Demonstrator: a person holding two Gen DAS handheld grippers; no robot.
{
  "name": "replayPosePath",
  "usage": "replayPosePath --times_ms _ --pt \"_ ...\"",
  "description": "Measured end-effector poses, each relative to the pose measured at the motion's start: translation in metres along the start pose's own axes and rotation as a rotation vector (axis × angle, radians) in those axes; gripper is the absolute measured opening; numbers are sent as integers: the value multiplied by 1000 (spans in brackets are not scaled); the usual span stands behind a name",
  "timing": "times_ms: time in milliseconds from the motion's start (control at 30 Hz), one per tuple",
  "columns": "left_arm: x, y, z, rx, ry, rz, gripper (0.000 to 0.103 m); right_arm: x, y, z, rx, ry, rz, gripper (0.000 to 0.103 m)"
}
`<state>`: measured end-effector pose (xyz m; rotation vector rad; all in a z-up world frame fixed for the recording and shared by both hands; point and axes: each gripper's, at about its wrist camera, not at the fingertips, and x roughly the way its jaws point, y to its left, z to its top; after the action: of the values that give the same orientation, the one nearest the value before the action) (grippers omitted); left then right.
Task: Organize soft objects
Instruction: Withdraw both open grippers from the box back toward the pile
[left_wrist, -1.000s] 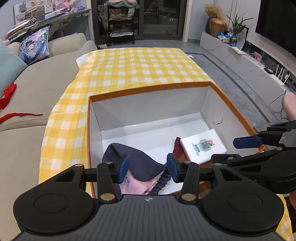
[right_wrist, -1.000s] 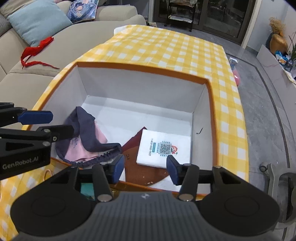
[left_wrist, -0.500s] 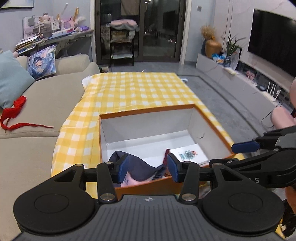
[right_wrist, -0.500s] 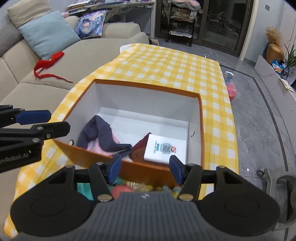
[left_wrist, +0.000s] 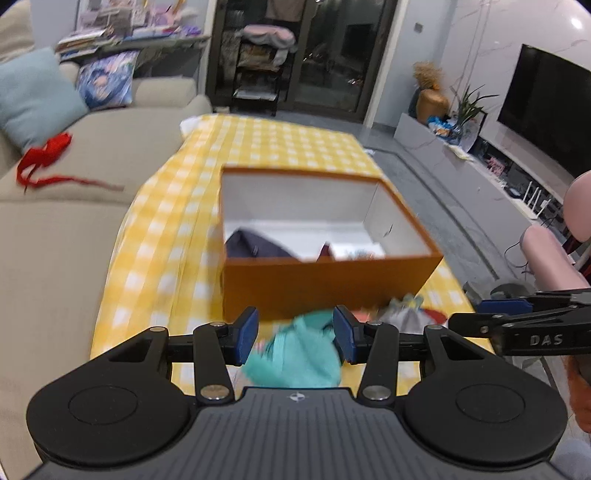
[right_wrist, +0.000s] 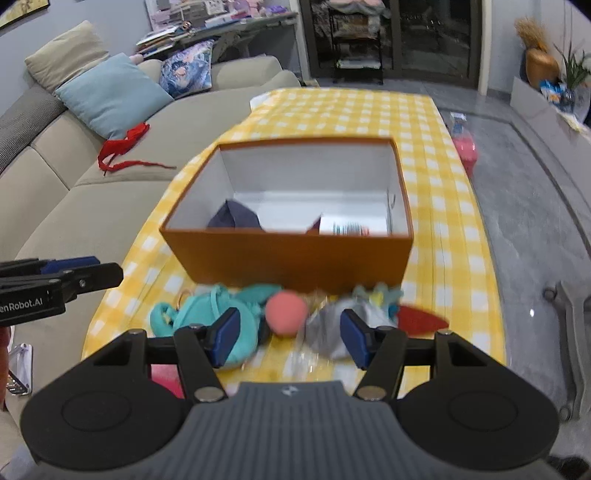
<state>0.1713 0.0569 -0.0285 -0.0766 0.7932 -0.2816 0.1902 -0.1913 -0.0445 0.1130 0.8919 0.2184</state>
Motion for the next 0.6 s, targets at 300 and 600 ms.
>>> replayPosePath --times_ms 300,600 --pt "-10 14 -42 -158 68 -33 53 0 -11 -47 105 64 -11 60" --pt "-22 2 -62 -164 91 -31 53 -15 -18 -68 133 63 -73 60"
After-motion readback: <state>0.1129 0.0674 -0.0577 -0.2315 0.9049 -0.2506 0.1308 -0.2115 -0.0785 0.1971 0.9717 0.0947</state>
